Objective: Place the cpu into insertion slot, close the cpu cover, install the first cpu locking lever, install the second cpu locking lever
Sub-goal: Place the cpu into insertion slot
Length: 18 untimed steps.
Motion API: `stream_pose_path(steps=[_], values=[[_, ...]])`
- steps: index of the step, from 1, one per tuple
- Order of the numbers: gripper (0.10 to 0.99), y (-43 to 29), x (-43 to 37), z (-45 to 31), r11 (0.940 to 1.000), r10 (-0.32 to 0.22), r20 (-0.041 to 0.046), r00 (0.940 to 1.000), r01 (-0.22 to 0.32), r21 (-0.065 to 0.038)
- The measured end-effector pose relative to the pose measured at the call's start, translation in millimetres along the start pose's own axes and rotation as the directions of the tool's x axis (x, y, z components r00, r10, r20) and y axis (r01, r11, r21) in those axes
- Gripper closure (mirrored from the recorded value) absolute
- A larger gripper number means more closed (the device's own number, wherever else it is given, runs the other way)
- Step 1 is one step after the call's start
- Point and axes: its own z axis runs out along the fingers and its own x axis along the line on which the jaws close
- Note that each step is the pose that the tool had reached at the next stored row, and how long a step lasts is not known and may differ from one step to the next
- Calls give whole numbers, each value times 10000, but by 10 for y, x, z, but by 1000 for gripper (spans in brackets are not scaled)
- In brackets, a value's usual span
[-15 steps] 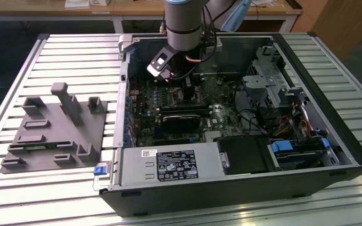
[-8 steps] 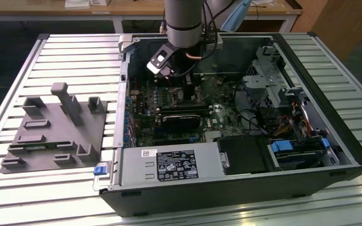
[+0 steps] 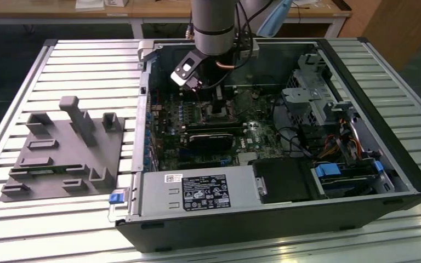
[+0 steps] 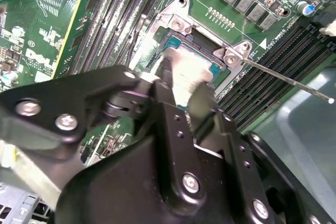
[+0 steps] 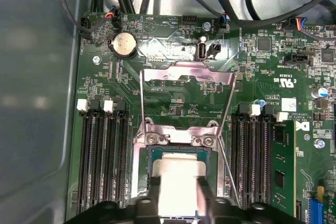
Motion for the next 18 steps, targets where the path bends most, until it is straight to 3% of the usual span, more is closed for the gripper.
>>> stream_pose_path(steps=[2, 5, 7, 18], values=[[784, 0, 0, -2, 10000, 0, 0, 10000, 0, 1], [843, 0, 0, -5, 10000, 0, 0, 10000, 0, 0], [965, 0, 0, -7, 10000, 1, 0, 10000, -1, 0], [980, 7, -2, 9, 9995, 317, 29, 9995, -317, 5]])
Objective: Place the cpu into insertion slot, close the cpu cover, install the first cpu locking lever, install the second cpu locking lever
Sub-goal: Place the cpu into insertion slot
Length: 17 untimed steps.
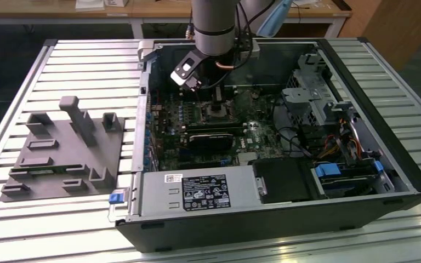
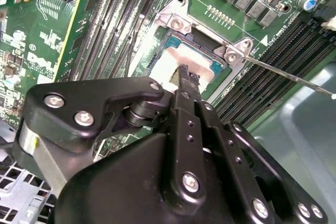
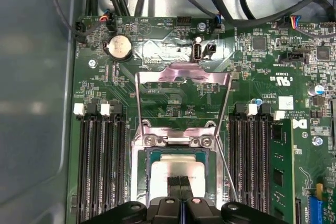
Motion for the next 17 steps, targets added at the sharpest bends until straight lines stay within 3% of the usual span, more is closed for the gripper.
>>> stream_pose_path(steps=[17], values=[[980, -6, 1, 74, 10000, 27, -8, 10000, -27, 1]])
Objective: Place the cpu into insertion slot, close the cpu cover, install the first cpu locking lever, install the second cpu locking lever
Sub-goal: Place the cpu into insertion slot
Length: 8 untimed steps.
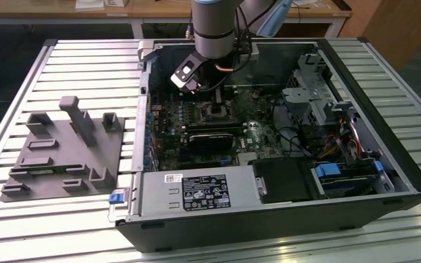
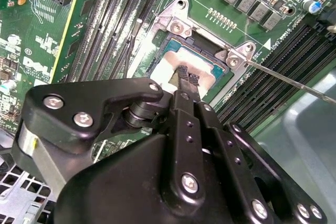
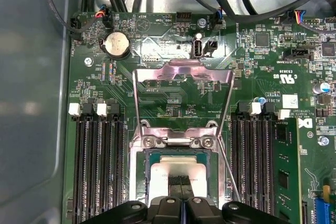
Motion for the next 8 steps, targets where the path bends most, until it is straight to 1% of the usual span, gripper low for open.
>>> stream_pose_path(steps=[4, 8], values=[[980, 2, 2, -10, 10000, 2, -13, 10000, -2, -11], [980, 6, 0, -63, 10000, 0, -4, 10000, 0, -13]])
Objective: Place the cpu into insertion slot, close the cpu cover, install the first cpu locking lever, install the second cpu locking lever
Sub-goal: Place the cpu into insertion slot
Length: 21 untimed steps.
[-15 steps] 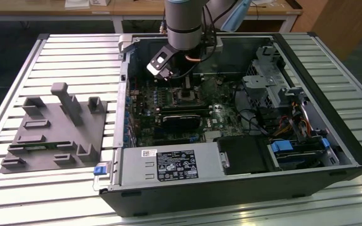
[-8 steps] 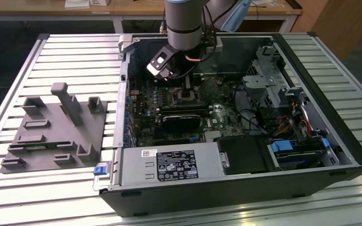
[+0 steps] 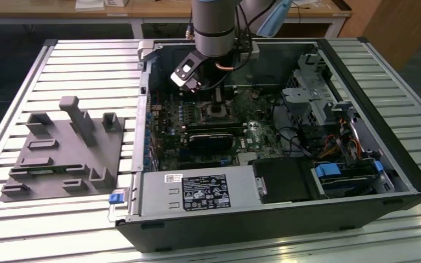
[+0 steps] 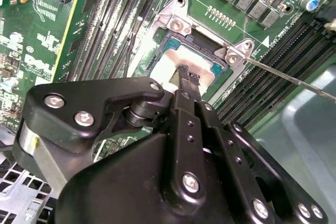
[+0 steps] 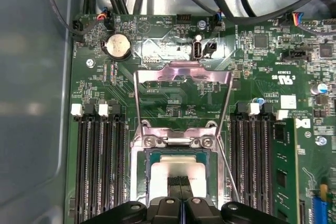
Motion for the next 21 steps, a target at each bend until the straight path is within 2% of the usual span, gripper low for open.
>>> stream_pose_path(steps=[18, 21], values=[[980, 39, -4, -441, 10000, 1, 1, 10000, -1, -84], [980, 43, -4, -494, 10000, 1, 2, 10000, -1, -90]])
